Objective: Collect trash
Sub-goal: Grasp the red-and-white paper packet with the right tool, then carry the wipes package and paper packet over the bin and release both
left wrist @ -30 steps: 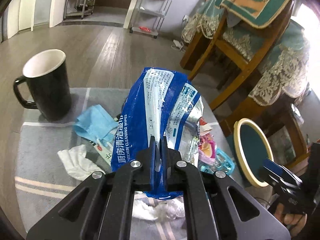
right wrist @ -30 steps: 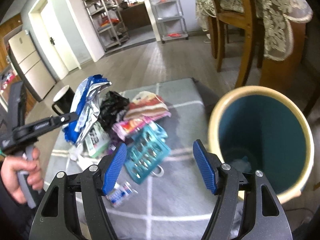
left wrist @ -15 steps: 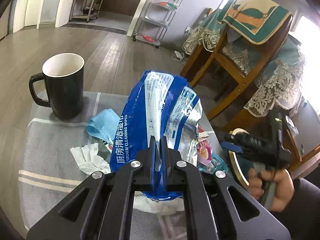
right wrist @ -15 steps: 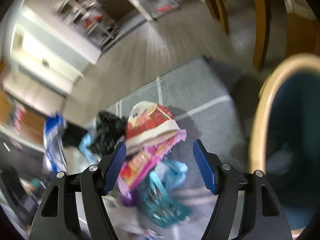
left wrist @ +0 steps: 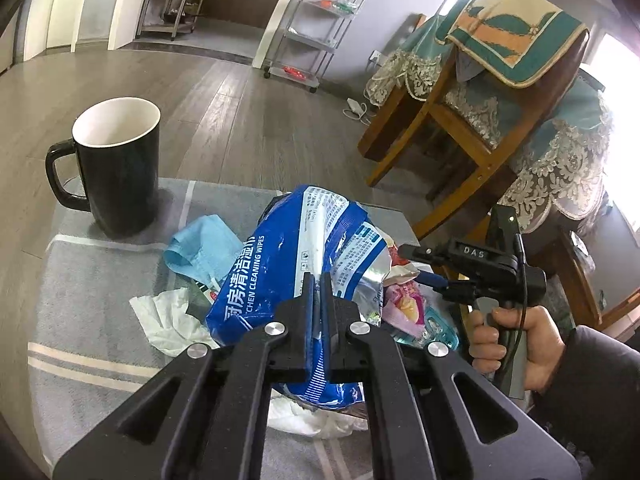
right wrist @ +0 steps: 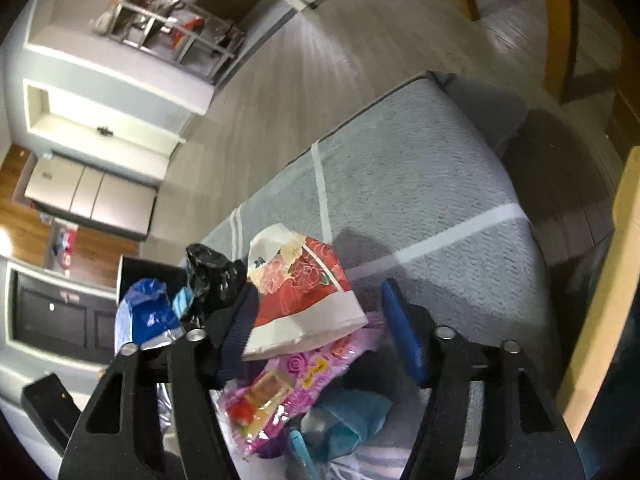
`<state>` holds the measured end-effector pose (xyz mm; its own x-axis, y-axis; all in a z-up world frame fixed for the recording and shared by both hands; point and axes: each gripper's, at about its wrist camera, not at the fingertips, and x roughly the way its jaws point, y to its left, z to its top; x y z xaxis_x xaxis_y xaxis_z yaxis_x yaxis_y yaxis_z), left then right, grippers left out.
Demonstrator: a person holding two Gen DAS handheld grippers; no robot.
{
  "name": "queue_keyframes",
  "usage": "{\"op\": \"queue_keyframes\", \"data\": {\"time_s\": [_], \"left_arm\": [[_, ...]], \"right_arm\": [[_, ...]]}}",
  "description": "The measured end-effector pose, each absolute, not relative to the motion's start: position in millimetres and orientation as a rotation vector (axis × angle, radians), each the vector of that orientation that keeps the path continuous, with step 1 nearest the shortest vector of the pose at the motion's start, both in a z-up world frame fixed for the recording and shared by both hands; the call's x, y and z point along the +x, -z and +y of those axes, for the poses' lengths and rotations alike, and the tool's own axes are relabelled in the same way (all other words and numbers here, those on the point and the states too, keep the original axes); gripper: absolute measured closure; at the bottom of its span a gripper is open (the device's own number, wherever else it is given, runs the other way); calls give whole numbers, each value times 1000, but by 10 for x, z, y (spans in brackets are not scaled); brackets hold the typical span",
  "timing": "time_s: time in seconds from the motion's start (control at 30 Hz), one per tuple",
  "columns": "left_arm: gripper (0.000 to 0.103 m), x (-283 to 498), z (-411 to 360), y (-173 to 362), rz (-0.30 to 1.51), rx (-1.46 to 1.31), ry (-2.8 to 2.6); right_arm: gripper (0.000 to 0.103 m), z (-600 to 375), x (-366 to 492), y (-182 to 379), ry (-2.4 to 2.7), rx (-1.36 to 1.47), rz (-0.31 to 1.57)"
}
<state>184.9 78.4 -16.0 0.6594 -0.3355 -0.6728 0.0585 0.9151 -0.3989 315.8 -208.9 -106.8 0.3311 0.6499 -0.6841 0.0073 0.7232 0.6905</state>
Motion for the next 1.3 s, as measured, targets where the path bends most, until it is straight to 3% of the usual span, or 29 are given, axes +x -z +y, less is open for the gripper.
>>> {"op": "queue_keyframes", "data": {"time_s": [0.07,0.17,0.37,0.93,1.3], "left_arm": [[101,1859,786,172,825,-363,225],[101,1875,776,191,831,-368,225],[101,1870,763,189,823,-369,225],[101,1772,751,135,782,-371,268],[102,1754,606,-2,758,-349,301]], "right_arm": [[60,-2086,3159,1067,-476,658,1174],[72,-2074,3106,1028,-500,636,1164],[82,-2103,2949,866,-515,611,1108],[89,-2458,2577,624,-462,644,986],[91,-2689,2222,157,-425,634,825]]}}
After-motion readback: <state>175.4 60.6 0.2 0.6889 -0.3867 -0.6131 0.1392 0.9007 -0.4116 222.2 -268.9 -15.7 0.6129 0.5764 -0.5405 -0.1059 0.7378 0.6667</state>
